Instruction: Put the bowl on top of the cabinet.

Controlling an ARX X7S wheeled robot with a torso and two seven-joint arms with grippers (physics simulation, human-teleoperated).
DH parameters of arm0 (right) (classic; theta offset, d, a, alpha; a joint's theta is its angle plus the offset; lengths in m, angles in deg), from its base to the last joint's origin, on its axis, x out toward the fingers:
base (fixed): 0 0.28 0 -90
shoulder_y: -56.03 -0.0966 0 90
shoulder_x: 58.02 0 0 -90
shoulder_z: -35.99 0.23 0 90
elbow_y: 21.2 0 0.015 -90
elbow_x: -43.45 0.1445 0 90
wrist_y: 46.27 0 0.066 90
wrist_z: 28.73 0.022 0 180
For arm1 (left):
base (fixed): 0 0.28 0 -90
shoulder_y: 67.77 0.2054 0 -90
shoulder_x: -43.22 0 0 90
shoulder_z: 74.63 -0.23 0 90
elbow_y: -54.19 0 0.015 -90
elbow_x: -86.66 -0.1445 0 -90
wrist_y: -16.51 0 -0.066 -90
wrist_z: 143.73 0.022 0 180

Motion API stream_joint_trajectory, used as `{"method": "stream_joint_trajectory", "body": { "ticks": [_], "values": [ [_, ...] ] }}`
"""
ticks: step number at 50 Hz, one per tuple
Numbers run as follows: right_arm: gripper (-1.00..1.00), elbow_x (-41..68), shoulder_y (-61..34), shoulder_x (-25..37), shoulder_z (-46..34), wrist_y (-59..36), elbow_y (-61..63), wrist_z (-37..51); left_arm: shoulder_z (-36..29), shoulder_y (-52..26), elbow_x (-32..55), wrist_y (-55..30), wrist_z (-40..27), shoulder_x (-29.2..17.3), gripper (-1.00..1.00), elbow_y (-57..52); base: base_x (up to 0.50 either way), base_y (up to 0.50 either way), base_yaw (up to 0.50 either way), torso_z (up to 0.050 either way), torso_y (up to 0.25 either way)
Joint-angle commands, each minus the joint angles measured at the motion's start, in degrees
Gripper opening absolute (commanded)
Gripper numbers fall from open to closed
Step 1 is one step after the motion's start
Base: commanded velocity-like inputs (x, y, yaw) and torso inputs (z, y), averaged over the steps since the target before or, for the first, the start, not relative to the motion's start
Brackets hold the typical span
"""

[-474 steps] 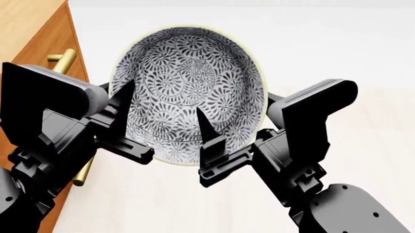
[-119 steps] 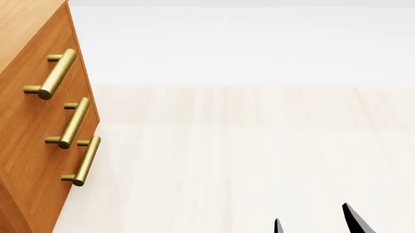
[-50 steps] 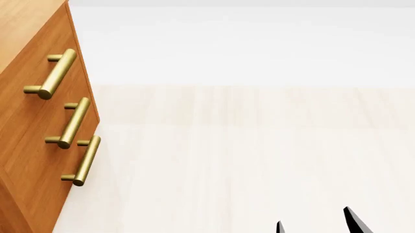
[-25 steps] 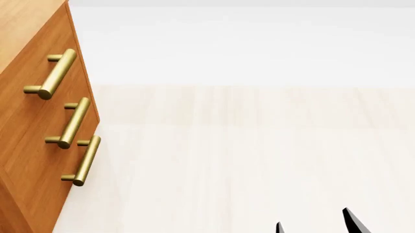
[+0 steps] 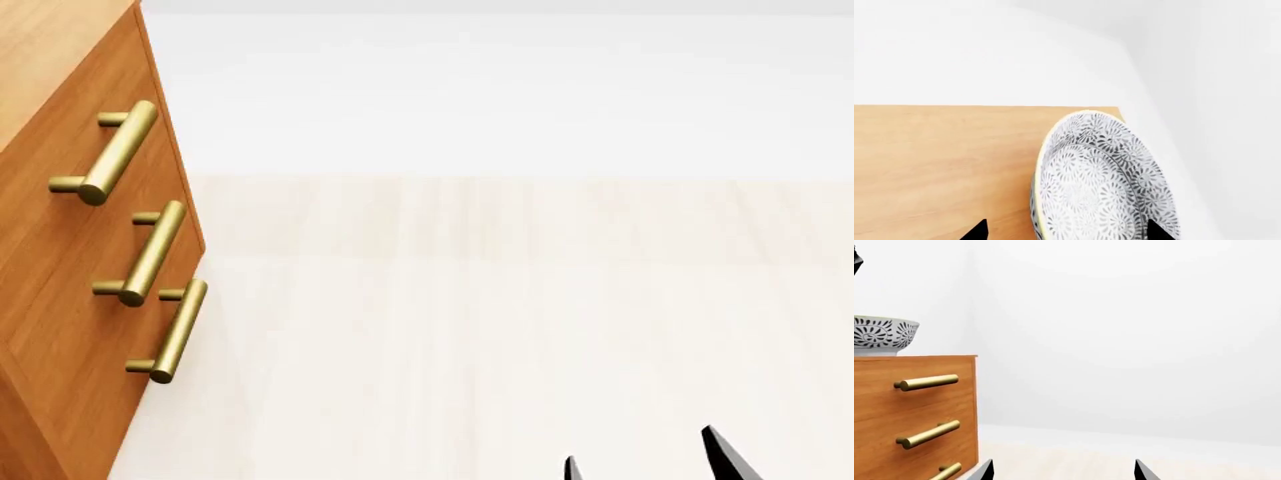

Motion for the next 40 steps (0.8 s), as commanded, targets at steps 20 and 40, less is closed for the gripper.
{"method": "stream_joint_trajectory", "body": {
  "ticks": [20,40],
  "values": [
    [1.0,-0.4,0.6,-0.5,0.2,1.1,-0.2,-0.4,-12.2,-2.9,0.7,-19.7,0.9,8.6,1.0,-28.5,0.0,0.0,0.0,0.0,0.0],
    [1.0,0.0,0.1,-1.1,-0.2,1.2,-1.2,-1.3,-22.8,-0.7,6.6,-28.3,2.4,10.8,1.0,-41.3,0.0,0.0,0.0,0.0,0.0]
  ]
}}
